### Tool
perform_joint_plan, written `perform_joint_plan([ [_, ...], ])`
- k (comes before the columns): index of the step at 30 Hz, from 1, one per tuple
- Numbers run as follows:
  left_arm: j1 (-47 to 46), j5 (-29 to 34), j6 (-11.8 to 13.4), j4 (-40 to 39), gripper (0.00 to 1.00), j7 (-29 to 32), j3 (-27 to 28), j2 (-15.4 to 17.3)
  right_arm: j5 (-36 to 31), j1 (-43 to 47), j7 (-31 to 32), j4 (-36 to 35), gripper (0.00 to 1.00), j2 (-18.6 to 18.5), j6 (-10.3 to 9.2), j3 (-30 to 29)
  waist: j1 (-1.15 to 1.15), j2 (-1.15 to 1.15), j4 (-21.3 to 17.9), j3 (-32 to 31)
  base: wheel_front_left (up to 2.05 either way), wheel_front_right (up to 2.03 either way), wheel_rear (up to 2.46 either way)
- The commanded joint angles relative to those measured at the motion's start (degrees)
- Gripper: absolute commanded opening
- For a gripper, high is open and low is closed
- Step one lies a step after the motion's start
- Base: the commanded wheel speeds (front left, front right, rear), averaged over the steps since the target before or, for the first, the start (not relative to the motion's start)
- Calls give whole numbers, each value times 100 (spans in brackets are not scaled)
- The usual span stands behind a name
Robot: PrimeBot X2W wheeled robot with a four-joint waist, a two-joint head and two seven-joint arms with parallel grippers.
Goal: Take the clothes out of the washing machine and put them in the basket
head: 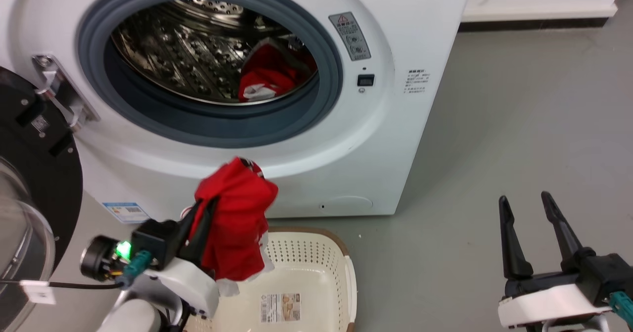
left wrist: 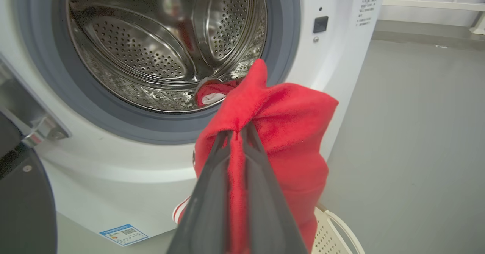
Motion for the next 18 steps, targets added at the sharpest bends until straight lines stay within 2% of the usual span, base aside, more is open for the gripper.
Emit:
perform_joint_plan([
  [1, 26, 23, -33, 75, 0, -29, -29, -20, -32, -130, -12, -22, 100, 5, -6, -12, 0, 0, -5, 190, 0, 0, 0],
  [4, -259, 142, -300, 914, 0, -123, -316, -203, -84, -278, -12, -55, 100, 5, -6, 8, 0, 0, -83, 593, 0, 0, 0],
  [5, -259, 142, -300, 914, 0, -123, -316, -203, -84, -278, -12, -55, 100, 5, -6, 8, 0, 0, -83, 593, 0, 0, 0],
  [10, -691, 294, -643, 2020, 0, -203, -624, -484, -137, -512, -12, -143, 100, 6, -6, -6, 0, 0, -208, 1195, 0, 0, 0],
  [18, -1595, 538, -949, 3632, 0, -321, -892, -848, -124, -979, -12, -363, 100, 7, -6, 28, 0, 0, -499, 2301, 0, 0, 0],
])
